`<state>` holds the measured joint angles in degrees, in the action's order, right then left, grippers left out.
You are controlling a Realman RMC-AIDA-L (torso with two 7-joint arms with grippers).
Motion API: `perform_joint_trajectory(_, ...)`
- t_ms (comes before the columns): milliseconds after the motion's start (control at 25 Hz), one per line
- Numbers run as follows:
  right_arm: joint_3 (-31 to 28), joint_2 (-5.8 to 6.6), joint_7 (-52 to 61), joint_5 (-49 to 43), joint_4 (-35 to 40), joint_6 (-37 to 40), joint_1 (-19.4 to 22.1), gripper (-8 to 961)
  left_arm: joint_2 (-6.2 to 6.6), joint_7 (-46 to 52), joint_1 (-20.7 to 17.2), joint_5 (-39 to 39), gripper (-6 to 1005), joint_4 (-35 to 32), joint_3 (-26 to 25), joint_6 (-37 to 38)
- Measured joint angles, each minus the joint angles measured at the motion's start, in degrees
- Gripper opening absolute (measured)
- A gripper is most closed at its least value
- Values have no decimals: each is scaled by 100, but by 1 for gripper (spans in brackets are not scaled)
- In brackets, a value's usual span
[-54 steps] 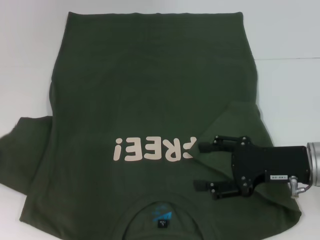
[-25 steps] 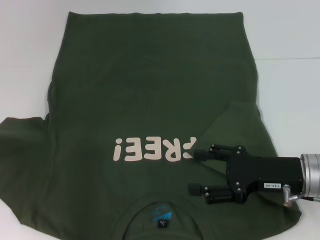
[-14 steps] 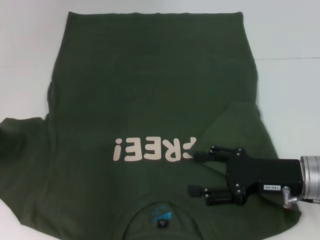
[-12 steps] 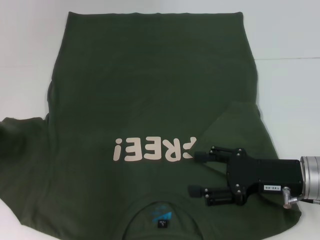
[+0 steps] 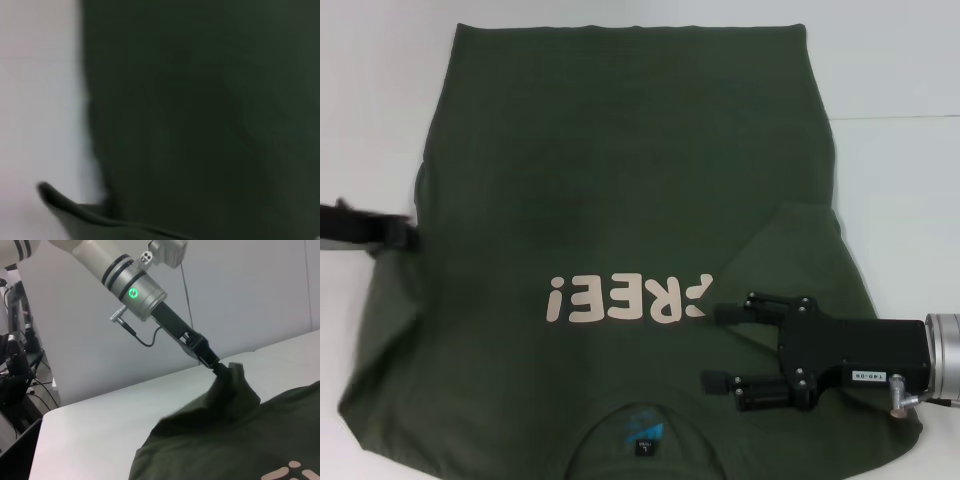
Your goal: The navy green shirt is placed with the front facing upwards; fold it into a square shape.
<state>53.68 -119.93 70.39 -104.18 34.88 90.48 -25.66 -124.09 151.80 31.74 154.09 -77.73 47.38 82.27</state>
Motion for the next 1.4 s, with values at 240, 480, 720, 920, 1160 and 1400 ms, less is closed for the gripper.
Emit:
perform_joint_trajectory(240, -18, 15, -57, -5, 25, -5, 73, 896, 1, -14, 190, -891, 21, 629, 214, -197)
perform_joint_trajectory(480, -34, 31, -188, -13, 22, -5, 119, 896, 10, -151, 476, -1161, 22, 1432, 226, -689)
perform_joint_trajectory(720, -34, 31, -202, -14, 18, -6, 123, 896, 23, -299, 552, -1228, 23, 1808, 221, -925)
perform_joint_trajectory(920, -34, 31, -203, -10, 20, -19, 123, 897, 34, -304, 545, -1279, 24, 1990, 98, -1060)
perform_joint_trajectory(1160, -33, 32, -188, 11, 75, 4, 120, 897, 37, -378, 499, -1391, 199, 2038, -144, -1091)
perform_joint_trajectory(1400, 7, 31, 447, -384, 896, 125, 148, 897, 72, -1556, 351, -1766, 316, 1925, -436, -704)
